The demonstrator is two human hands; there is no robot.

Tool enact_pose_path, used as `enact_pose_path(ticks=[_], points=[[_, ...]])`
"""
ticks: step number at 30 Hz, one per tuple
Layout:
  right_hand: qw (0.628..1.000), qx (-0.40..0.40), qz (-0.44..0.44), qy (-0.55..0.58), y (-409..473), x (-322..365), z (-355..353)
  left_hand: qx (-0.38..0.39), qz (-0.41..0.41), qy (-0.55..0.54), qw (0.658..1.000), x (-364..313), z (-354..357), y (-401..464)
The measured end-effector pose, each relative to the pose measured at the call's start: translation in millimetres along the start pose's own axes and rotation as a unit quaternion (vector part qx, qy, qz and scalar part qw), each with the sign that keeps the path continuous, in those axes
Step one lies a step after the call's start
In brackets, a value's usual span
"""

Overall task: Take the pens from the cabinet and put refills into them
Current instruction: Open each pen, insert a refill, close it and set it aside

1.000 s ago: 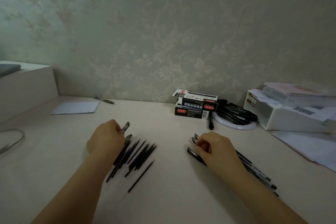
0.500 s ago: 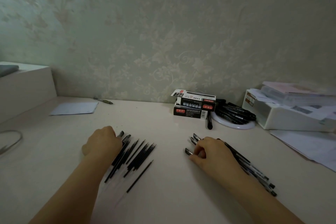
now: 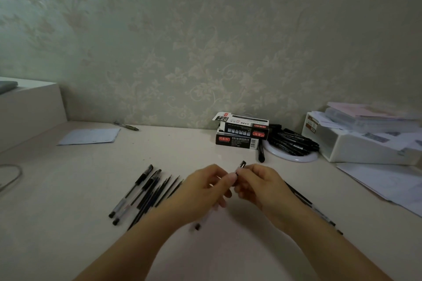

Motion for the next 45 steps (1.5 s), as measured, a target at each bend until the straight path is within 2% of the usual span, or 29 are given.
enact_pose_path(ticks=[2, 4, 7, 12, 17, 24, 28, 31, 32, 34, 37, 39, 41, 45], points=[[0.999, 0.019, 0.004, 0.043, -1.1, 0.4, 2.3, -0.008, 0.006, 0.012, 1.000, 0.6, -1.5, -1.3], [0.998, 0.025, -0.002, 0.057, -1.4, 0.8, 2.9, -0.031, 0.032, 0.077, 0.996, 0.0, -6.8, -1.4], [1.000, 0.014, -0.021, 0.018, -2.2, 1.7, 1.4, -0.045, 0.070, 0.152, 0.985, -1.5, -10.5, -1.8], [0.998, 0.022, -0.059, 0.000, -3.5, 3.4, 1.3, -0.027, 0.051, 0.116, 0.992, 2.6, -6.3, -1.4], [0.995, 0.015, -0.097, -0.027, -5.5, 5.5, 6.2, -0.054, 0.099, 0.243, 0.963, -4.1, -10.5, -1.2], [0.994, 0.003, -0.106, -0.027, -6.4, 6.3, 8.8, -0.078, 0.101, 0.323, 0.938, -8.5, -13.0, -2.1], [0.992, -0.042, -0.119, -0.016, -5.9, 8.7, 3.7, -0.149, 0.076, 0.366, 0.915, -4.9, -22.9, -0.4], [0.988, -0.098, -0.118, 0.013, -3.8, 9.2, -2.9, -0.169, 0.076, 0.342, 0.921, -3.0, -28.8, 1.5], [0.986, -0.113, -0.123, -0.005, -2.9, 8.2, -4.9, -0.171, 0.072, 0.325, 0.927, -1.9, -30.0, 1.9], [0.973, -0.134, -0.144, -0.122, -1.9, 4.8, -8.7, -0.168, 0.058, 0.292, 0.940, 2.3, -30.8, 2.2], [0.909, -0.106, -0.188, -0.356, -1.3, -2.4, -5.9, -0.140, 0.061, 0.274, 0.950, 9.9, -28.4, 2.8], [0.867, -0.068, -0.204, -0.449, -0.2, -7.8, 0.9, -0.119, 0.072, 0.274, 0.952, 12.7, -26.5, 3.2], [0.852, -0.048, -0.209, -0.477, 1.8, -12.1, 4.7, -0.106, 0.084, 0.286, 0.948, 12.5, -25.0, 3.2], [0.852, -0.040, -0.218, -0.475, 2.1, -13.9, 5.1, -0.089, 0.098, 0.302, 0.944, 10.8, -23.2, 2.9]])
Point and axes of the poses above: each hand's wrist, its own y-axis towards the middle knuckle, its own z-axis out of the palm, x = y × z, the point moved 3 cm from there along y, towards the middle knuckle, and after that the axes turned 12 degrees about -y, right-handed, at the moved point
